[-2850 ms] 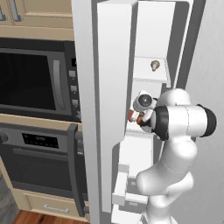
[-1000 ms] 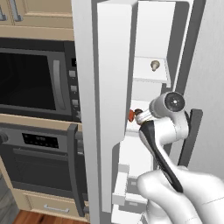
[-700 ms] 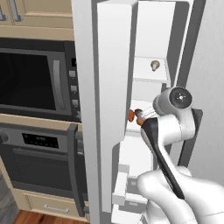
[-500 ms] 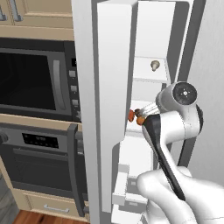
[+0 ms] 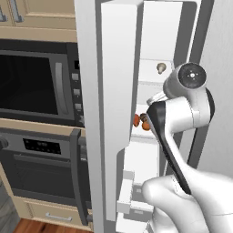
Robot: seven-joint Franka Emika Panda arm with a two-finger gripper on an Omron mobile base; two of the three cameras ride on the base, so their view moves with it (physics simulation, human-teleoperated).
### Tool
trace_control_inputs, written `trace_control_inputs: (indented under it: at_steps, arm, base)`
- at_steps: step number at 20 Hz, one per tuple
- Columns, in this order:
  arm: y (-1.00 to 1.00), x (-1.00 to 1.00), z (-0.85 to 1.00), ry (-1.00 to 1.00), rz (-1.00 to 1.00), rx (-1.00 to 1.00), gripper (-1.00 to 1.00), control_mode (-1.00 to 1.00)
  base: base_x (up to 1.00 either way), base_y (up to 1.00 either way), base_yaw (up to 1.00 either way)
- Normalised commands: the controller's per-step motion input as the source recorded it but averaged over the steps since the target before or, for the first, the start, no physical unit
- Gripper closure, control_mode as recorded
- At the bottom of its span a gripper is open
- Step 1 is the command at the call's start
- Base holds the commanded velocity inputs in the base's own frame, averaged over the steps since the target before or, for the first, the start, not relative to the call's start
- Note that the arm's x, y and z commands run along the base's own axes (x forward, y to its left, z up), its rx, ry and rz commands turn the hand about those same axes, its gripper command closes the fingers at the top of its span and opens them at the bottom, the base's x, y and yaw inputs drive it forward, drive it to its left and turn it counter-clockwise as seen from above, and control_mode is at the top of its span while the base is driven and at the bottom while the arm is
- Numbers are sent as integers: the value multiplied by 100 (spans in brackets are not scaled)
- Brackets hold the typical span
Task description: Take the potato and mushroom from the highest rack and move them to the second highest rack where the tangerine and sweet potato are located, to maximize freezer space. Close the freezer door after rearranging.
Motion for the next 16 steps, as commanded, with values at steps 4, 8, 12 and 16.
trace_control_inputs:
  at_steps: [4,8,12,16]
  arm:
    - [0,29,40,0,0,-12,-100,-100]
    - [-10,39,35,14,0,-1,-100,-100]
    - [-20,42,4,6,-2,-1,-100,-100]
    - [-27,54,-2,0,-4,-2,-100,-100]
  base:
    - [0,0,0]
    - [0,0,0]
    - [0,0,0]
    - [0,0,0]
